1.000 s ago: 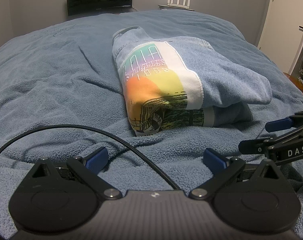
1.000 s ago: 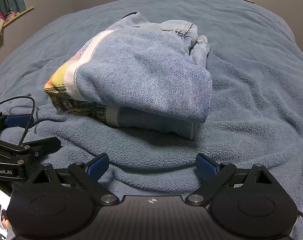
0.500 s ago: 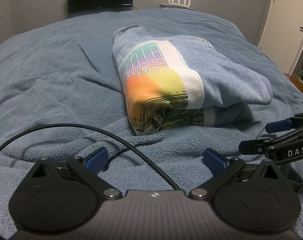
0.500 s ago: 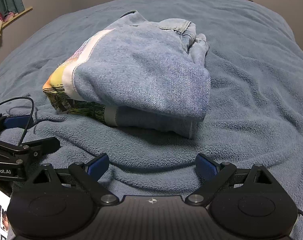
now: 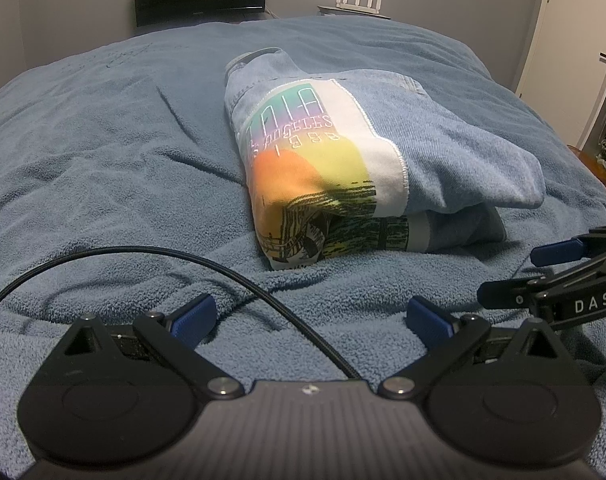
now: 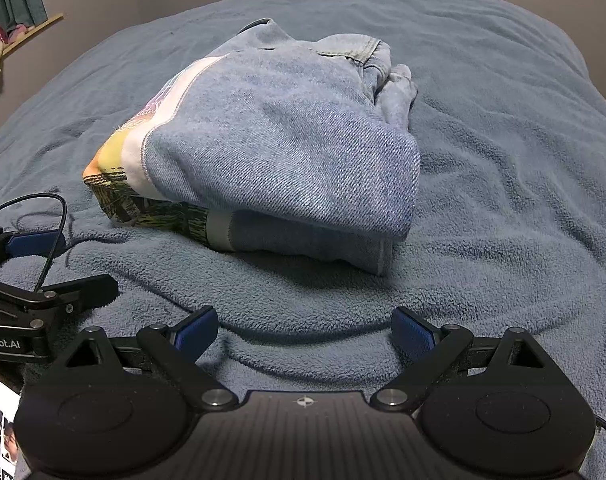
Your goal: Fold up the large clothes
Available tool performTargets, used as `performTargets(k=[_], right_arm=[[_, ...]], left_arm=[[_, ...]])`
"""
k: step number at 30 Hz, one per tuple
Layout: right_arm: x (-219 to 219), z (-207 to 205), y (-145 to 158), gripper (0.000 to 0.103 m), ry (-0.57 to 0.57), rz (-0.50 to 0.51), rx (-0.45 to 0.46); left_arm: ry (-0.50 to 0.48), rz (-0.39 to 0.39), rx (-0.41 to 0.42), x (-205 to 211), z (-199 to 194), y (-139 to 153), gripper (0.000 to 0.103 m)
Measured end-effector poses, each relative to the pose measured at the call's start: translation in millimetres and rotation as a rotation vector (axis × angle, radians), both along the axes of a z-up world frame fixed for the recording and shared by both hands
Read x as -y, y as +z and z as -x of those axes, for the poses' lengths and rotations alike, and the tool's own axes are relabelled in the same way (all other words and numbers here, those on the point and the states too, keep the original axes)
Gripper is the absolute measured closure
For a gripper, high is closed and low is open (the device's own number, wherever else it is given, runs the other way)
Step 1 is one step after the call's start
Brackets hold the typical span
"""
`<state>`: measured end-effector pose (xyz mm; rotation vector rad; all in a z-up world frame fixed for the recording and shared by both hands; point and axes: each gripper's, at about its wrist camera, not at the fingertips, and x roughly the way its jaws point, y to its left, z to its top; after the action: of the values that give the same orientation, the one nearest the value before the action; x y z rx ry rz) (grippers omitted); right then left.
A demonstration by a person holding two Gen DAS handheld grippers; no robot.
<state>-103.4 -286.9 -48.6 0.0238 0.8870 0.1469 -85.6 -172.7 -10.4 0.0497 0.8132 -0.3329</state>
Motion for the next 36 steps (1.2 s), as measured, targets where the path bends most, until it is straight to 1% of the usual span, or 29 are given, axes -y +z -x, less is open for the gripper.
performTargets(k=[17, 24, 31, 36], right_arm=[[-0.2, -0.4, 0.5, 0.008, -0.004, -0.002, -0.004], [-0.1, -0.6, 0.6, 0.008, -0.004, -0.002, -0.004], [-0.2, -0.3, 0.6, 0.008, -0.006, -0.002, -0.003], [-0.4, 0.4, 0.4, 0.008, -0.006, -0.002, -0.004]], left_arm=[[0.006, 0.011, 0.006, -0.4, 2.3, -0.1, 0.000], [0.011, 0.022, -0.015, -1.3, 0.6, 1.7, 0.000], [0.019, 0.010, -0.007, 1.7, 2.2, 2.0, 0.000], [0.027, -0.022, -0.004, 6.0, 2.9, 3.1, 0.000]])
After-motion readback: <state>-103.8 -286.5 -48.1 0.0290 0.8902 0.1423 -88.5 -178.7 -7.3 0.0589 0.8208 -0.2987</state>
